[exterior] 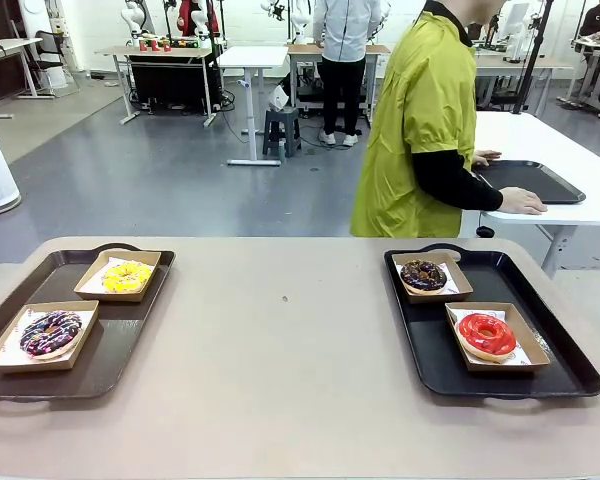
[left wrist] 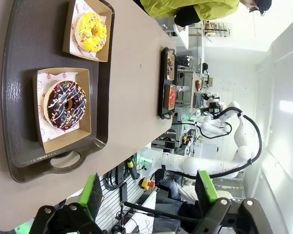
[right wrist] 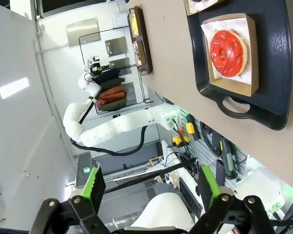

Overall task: Individually package the donuts and arrange them on the tray.
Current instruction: Place the picked Paper togo box on the Handle tray.

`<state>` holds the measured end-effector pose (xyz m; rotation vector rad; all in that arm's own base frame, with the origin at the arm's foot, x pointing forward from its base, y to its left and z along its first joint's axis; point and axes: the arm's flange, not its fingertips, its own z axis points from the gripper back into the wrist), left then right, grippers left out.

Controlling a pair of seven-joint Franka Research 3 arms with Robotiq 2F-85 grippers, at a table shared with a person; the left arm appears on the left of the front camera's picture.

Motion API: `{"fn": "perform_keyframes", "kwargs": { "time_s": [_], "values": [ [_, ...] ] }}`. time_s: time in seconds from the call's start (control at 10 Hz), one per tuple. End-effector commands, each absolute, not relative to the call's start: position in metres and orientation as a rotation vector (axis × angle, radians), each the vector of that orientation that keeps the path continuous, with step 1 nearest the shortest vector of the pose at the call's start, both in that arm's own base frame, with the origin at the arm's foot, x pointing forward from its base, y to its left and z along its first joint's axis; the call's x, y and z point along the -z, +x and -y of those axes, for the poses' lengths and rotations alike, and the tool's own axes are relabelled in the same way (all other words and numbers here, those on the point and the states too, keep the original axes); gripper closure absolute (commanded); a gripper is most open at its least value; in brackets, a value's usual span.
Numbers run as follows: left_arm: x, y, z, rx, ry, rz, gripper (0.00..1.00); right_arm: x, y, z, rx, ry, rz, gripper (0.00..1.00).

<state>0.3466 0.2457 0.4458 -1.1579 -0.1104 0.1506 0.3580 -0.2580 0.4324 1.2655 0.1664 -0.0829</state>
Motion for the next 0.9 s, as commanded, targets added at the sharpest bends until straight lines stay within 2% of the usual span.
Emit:
{"fn": "perform_keyframes", "kwargs": {
  "time_s": [0.0, 0.8],
  "values": [
    [-0.4478, 0.3457, -0.2464, -0.151, -1.162, 0.123, 0.0, -0.4345, 0.3561, 0.2574, 0.078, 1.273, -0.169, 0.0],
    [-0.4478, 0.3457, -0.2464, -0.151, -1.162, 0.123, 0.0, -0.4345, 0.3561, 0.2574, 0.078, 1.273, -0.169, 0.0]
  ]
}}
